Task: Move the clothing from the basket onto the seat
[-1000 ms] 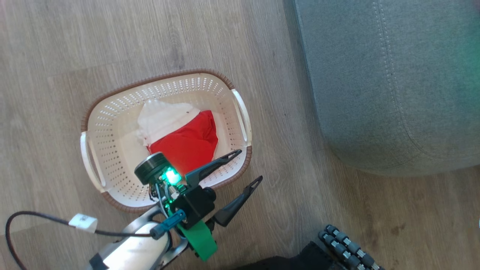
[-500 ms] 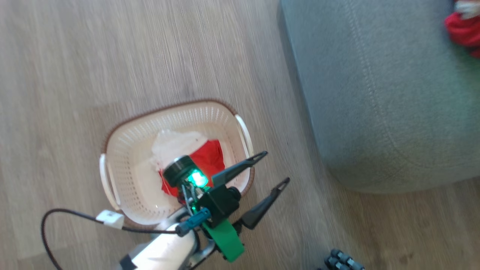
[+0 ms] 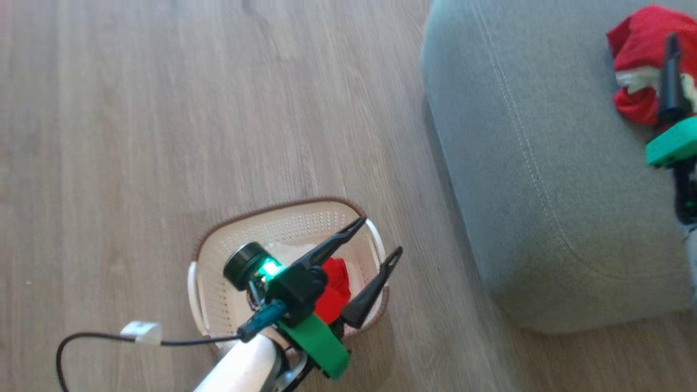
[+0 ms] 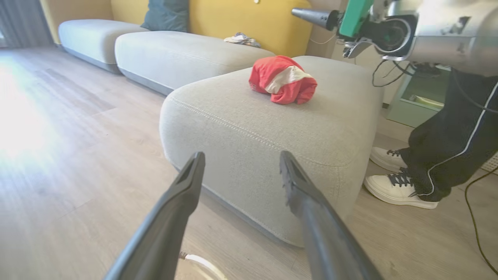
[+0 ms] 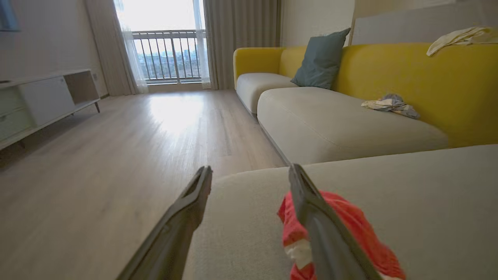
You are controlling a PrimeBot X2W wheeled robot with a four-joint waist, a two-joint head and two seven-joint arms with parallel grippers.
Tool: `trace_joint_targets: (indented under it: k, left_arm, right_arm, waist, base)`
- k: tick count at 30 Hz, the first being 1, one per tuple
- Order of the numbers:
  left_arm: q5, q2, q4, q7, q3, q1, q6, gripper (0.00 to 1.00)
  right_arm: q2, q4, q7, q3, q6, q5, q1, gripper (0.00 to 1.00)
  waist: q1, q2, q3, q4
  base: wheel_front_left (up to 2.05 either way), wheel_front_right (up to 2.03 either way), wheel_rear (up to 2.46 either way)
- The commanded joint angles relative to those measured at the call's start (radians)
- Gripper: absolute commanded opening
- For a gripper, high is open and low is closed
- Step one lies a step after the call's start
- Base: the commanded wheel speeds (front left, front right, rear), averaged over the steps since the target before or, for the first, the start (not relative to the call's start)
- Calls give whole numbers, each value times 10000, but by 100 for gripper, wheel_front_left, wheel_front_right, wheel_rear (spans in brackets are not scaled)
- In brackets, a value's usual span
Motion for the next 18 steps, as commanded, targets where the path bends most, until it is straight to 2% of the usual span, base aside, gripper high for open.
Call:
trace_joint_targets:
  k: [1,2,10,14,18]
  left_arm:
    - [57,-140,-278,-51,573,100,-10,100]
    - [57,-140,-278,-51,573,100,-10,100]
    - [287,-501,-294,-51,2114,729,-9,100]
    - [440,-631,-295,-51,2950,918,50,100]
    - [500,-693,-272,-51,3761,1021,346,100]
  right_arm:
    - [-280,-1013,-94,520,-2,433,342,100]
    - [-280,-1013,-94,520,-2,433,342,100]
    - [-271,-3823,-94,1396,-2,1397,2133,100]
    - [33,-4723,-94,1457,-2,1545,2876,100]
    - [389,-5305,-94,1561,-2,1477,3614,100]
  waist:
    - [1,0,-487,357]
    - [1,0,-487,357]
    - [1,0,-1156,1039]
    - [1,0,-1320,1385]
    - [1,0,-1471,1713]
  base:
    - [0,0,0]
    - [0,0,0]
    - [0,0,0]
    - [0,0,0]
    - [0,0,0]
